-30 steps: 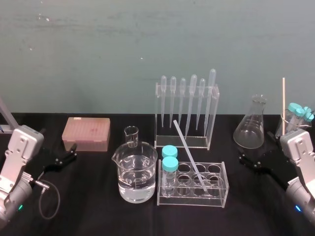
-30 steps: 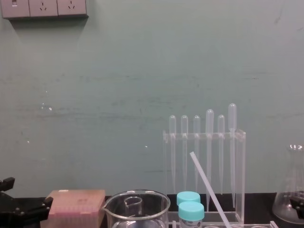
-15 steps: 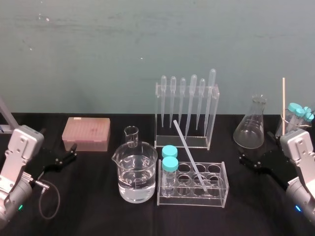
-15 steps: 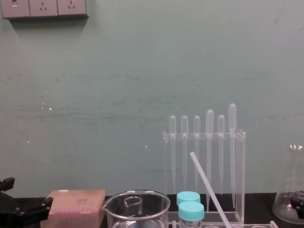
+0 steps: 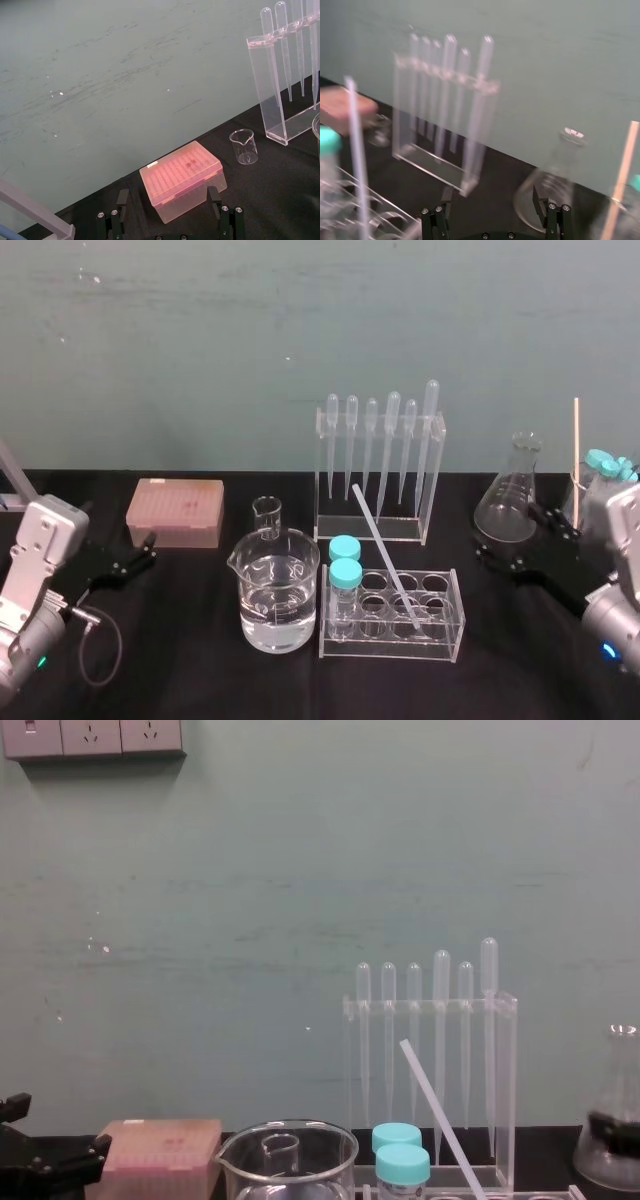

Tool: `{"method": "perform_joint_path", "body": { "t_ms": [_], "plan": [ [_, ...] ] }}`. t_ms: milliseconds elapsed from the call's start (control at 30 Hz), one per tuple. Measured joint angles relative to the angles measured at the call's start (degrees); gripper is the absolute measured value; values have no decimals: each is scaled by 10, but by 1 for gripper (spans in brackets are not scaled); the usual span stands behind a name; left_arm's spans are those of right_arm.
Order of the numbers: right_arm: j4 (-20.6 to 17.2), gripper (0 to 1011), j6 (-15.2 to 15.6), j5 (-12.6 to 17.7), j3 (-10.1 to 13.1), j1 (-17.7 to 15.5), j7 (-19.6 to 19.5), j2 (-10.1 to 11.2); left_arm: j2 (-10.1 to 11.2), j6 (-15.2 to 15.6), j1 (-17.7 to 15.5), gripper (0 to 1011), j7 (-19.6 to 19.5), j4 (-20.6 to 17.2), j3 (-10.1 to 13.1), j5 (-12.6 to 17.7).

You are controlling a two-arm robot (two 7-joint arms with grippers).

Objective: Pick up the stirring rod with one hand, then place it down.

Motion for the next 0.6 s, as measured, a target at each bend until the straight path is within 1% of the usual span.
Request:
{"method": "perform_joint_path", "body": {
  "t_ms": [33,67,167,200,233,267,367,400,433,500,600],
  "plan": [
    [-3,1002,5,13,3,1,15,0,0,0,0,1000,0,0,0,0],
    [-10,1000,15,40,9,6,46,0,0,0,0,1000,0,0,0,0],
    [-19,1000,29,73,15,15,91,-1,0,0,0,1000,0,0,0,0],
    [-22,1000,38,90,16,22,119,-2,0,0,0,1000,0,0,0,0],
    [-23,1002,41,96,16,26,131,-3,0,0,0,1000,0,0,0,0],
    [-25,1000,46,105,16,33,152,-5,0,0,0,1000,0,0,0,0],
    [-23,1002,52,110,9,48,182,-11,0,0,0,1000,0,0,0,0],
    [-19,1002,55,109,1,59,201,-15,0,0,0,1000,0,0,0,0],
    [-16,1002,56,108,-3,65,210,-17,0,0,0,1000,0,0,0,0],
    [-8,1000,57,104,-11,77,226,-23,0,0,0,1000,0,0,0,0],
    [15,1002,58,88,-31,105,258,-38,0,0,0,1000,0,0,0,0]
  ]
}}
